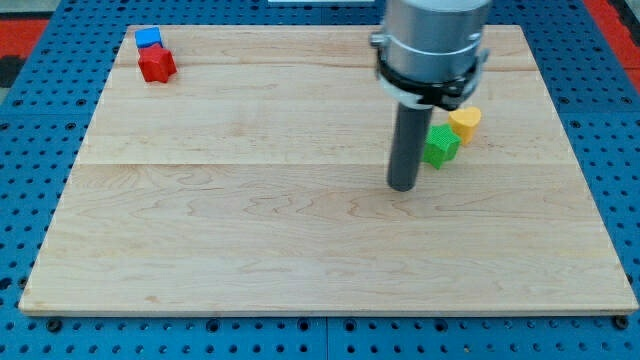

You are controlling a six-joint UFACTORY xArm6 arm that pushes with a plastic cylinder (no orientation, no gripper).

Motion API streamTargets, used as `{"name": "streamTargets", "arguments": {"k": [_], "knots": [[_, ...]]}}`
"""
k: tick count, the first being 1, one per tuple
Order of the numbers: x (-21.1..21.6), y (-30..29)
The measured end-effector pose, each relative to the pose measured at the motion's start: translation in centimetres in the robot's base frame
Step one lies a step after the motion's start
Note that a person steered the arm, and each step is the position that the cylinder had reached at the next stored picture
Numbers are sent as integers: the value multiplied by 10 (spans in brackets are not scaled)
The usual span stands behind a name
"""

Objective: Push blue cube into green star

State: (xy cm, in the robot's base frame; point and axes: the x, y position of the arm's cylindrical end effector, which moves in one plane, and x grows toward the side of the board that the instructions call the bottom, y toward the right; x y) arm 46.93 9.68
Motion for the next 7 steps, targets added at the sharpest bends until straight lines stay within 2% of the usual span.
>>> {"name": "streamTargets", "arguments": {"k": [1, 2, 3, 4, 5, 6, 7], "knots": [[-27, 5], [-26, 18], [-21, 59], [9, 56], [33, -8], [27, -121], [-18, -234]]}}
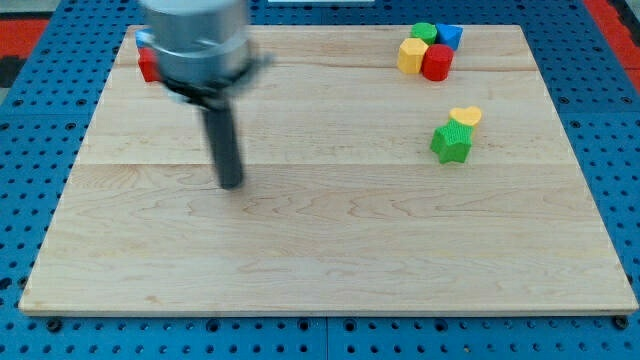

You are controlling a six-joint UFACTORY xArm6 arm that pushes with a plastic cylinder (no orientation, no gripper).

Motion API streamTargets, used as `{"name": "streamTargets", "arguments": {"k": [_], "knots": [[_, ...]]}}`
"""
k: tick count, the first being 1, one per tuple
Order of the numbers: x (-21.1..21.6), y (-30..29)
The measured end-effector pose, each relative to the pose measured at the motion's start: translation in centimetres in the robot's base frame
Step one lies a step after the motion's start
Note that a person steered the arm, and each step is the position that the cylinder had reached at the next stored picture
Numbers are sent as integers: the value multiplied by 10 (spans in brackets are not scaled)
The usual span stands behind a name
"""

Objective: Push blue cube into green star

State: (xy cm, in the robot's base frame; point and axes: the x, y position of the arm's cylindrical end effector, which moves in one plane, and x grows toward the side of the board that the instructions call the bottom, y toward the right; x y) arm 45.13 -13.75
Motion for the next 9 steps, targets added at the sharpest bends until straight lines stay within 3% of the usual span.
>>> {"name": "streamTargets", "arguments": {"k": [1, 2, 5, 6, 7, 9], "knots": [[-74, -97], [-95, -163], [-219, -167], [-232, -139], [-225, -70], [-173, 56]]}}
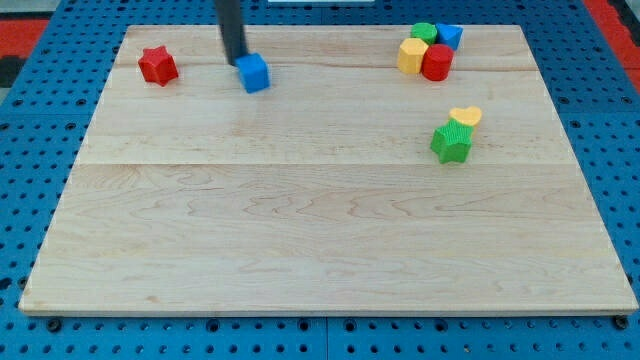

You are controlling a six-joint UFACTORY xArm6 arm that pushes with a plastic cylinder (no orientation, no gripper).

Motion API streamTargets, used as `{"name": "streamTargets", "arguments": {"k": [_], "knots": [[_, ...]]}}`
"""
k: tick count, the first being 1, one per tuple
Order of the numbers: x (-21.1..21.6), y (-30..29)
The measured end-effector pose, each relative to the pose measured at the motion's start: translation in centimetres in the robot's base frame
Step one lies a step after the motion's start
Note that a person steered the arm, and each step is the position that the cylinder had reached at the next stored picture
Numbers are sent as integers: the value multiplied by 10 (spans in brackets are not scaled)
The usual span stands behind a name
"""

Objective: Push blue cube into green star

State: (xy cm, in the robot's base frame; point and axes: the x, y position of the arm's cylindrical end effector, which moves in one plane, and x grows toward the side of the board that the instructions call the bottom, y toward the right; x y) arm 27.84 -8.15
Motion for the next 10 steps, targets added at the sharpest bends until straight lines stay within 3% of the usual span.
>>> {"name": "streamTargets", "arguments": {"k": [1, 2, 4, 5, 6, 7, 8, 9, 10], "knots": [[50, 80], [48, 49], [95, 96], [113, 52], [146, 69], [142, 136], [156, 130], [140, 91], [100, 123]]}}
